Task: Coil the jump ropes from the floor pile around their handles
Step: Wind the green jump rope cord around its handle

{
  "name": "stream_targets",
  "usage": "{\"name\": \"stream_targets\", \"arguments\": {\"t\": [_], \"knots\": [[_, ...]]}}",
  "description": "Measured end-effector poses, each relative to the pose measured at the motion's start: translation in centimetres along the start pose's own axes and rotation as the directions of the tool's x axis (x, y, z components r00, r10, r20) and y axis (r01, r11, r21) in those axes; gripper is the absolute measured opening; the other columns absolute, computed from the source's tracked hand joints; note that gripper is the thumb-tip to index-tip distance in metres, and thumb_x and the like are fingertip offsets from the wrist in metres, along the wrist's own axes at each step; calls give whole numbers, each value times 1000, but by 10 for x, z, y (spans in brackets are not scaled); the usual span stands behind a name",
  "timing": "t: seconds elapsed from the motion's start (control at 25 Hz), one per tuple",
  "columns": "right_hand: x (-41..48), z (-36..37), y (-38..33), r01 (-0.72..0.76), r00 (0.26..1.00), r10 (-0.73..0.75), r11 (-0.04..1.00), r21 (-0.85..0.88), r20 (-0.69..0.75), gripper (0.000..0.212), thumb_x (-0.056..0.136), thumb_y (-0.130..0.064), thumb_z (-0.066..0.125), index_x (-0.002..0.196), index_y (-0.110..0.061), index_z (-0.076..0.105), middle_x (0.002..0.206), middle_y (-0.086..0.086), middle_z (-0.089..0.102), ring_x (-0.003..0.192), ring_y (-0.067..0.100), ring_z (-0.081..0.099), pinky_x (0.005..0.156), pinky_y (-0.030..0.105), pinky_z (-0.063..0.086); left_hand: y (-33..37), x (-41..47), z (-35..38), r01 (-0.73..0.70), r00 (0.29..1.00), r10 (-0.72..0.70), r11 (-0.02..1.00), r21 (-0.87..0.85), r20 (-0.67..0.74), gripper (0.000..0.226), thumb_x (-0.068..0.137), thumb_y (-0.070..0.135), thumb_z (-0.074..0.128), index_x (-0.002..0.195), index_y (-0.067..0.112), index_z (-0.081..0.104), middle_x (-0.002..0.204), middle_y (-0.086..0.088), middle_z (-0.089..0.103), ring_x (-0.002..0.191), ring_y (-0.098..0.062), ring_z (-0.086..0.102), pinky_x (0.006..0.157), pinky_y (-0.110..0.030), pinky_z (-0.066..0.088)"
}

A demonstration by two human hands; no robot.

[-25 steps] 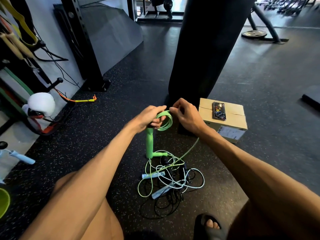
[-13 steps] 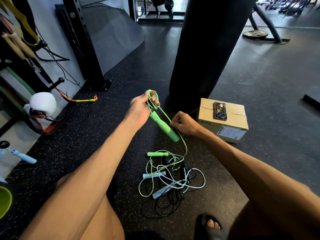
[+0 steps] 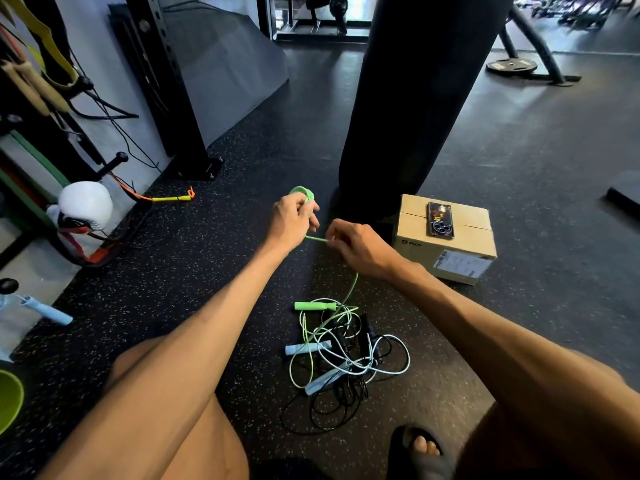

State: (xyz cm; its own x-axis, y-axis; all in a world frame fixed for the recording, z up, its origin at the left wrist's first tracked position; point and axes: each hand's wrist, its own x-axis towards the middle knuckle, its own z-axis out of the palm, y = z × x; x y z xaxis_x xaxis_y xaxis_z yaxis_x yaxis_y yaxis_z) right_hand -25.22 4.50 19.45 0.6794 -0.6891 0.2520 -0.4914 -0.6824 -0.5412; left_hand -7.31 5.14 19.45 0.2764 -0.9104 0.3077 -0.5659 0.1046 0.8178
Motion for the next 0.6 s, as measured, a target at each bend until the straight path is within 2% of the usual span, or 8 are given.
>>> {"name": "stream_targets", "arguments": {"t": [0.08,0.16,0.24,0.36,0.48,0.6], "knots": [[0,-6,-1,74,994,-72,997,14,-84,8,98,-17,51,97,-12,57,76,4,61,65,19,56,59,37,47,2,-3,2,13,995,-19,998,64,102,21,94,12,52,81,6,68,62,-6,69,45,-1,60,53,-15,48],[1,-13,-1,84,984,-81,996,12,-157,11,99,-20,51,97,-12,58,76,5,61,65,18,55,59,37,46,6,-5,4,65,967,-77,996,56,243,26,96,14,51,77,8,68,58,-6,65,42,-3,58,51,-17,48],[2,-19,-1,60,976,-55,998,19,-209,13,98,-22,53,96,-11,59,78,1,63,67,14,58,61,37,48,11,-8,6,114,921,-114,993,22,372,36,100,18,46,73,6,67,53,-6,61,39,-8,54,47,-20,44],[3,-20,1,-24,966,46,996,87,-256,19,95,-28,60,97,-9,56,80,3,66,68,17,61,61,35,50,16,-12,7,234,868,-149,964,-125,474,46,103,27,41,66,6,60,42,-1,48,35,-13,41,43,-23,39],[5,-17,7,-127,954,159,982,139,-253,29,95,-36,61,98,-9,52,80,8,66,70,23,62,63,42,51,21,-15,4,377,815,-144,867,-327,561,47,103,28,41,61,9,49,38,3,28,33,-12,27,43,-24,36],[6,-16,8,-208,938,257,954,216,-234,31,98,-36,55,103,-6,52,86,7,63,76,23,61,70,45,52,23,-12,-1,501,775,-106,704,-504,623,47,104,31,38,62,10,45,40,7,23,34,-9,23,45,-25,33]]}}
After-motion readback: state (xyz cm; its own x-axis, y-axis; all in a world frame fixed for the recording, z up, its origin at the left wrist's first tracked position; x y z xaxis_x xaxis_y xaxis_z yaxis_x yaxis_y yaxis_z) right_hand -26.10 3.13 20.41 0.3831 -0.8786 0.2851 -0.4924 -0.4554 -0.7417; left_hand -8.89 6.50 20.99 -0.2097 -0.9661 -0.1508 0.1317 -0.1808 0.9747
